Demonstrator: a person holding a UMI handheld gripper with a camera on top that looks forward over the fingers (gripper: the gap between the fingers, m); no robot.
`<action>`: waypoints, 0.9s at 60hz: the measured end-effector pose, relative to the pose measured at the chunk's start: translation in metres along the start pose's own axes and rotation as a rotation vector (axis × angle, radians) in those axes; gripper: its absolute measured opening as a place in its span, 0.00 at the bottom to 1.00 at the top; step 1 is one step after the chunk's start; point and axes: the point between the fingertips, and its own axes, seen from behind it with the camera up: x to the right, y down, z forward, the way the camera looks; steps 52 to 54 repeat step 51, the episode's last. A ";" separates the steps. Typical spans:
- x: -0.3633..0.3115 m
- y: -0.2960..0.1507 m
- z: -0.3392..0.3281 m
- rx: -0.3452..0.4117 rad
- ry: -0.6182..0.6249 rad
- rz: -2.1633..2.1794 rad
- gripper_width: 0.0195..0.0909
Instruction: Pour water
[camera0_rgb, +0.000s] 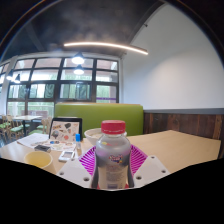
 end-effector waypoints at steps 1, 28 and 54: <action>0.001 0.000 -0.003 0.001 0.002 0.001 0.29; -0.001 -0.010 -0.087 -0.110 0.016 0.058 0.89; -0.043 0.011 -0.204 -0.186 -0.040 -0.022 0.88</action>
